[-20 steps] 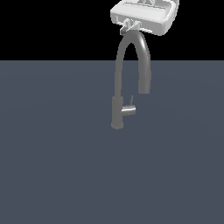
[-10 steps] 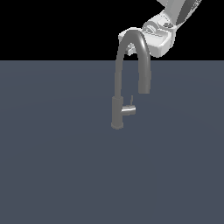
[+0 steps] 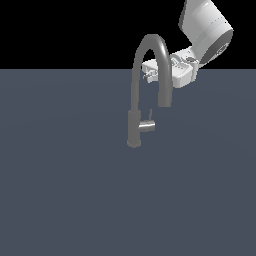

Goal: Turn on the faucet by rotating a designated handle.

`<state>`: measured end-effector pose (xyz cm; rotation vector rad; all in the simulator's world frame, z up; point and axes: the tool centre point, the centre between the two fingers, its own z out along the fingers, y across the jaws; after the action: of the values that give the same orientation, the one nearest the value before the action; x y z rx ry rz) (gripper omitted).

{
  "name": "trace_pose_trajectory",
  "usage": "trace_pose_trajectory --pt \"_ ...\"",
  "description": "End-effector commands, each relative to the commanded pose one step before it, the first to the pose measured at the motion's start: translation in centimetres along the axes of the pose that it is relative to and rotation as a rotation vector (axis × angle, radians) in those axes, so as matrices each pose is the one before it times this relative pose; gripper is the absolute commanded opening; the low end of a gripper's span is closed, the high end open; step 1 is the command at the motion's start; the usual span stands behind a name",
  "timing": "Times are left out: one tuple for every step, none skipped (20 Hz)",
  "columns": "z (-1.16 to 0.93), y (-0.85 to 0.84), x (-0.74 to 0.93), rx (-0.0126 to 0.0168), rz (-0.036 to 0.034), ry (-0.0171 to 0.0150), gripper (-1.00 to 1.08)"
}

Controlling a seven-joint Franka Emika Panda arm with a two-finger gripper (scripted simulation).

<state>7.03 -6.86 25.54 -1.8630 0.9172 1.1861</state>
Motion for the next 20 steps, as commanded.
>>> trace_pose_trajectory --pt "0.048 0.007 1.742 0.03506 0.03456 -0.04386 -1.0" --pt "0.014 -0.004 0.716 0.01432 0.01425 -0.01743 -1.0" --pt "0.014 -0.006 0.709 0.01416 0.01411 -0.0172 -1.0" --pt "0.014 -0.007 0.692 0.0138 0.01378 -0.01673 -1.0" --pt "0.014 -0.008 0.673 0.01342 0.01342 -0.01625 -1.0" --pt "0.014 -0.009 0.653 0.01301 0.01303 -0.01573 -1.0" --pt "0.014 -0.01 0.633 0.01259 0.01263 -0.01519 -1.0" --pt "0.015 -0.011 0.615 0.01221 0.01228 -0.0147 -1.0" --pt "0.016 -0.012 0.599 0.01185 0.01194 -0.01423 -1.0" --pt "0.017 -0.013 0.577 0.0114 0.01152 -0.01366 -1.0" --pt "0.017 -0.013 0.554 0.01091 0.01105 -0.01305 -1.0" --pt "0.017 -0.014 0.528 0.01038 0.01053 -0.0124 -1.0" --pt "0.017 -0.013 0.501 0.00983 0.00998 -0.01172 -1.0" --pt "0.018 -0.013 0.472 0.00924 0.00939 -0.01098 -1.0" --pt "0.019 -0.013 0.441 0.0086 0.00875 -0.01018 -1.0" --pt "0.02 -0.012 0.409 0.00793 0.00806 -0.00934 -1.0" --pt "0.021 -0.011 0.372 0.00718 0.00732 -0.00841 -1.0" --pt "0.022 -0.01 0.332 0.00637 0.0065 -0.00741 -1.0" --pt "0.022 -0.009 0.286 0.00547 0.00558 -0.00631 -1.0" --pt "0.019 -0.007 0.235 0.00446 0.00455 -0.00511 -1.0"
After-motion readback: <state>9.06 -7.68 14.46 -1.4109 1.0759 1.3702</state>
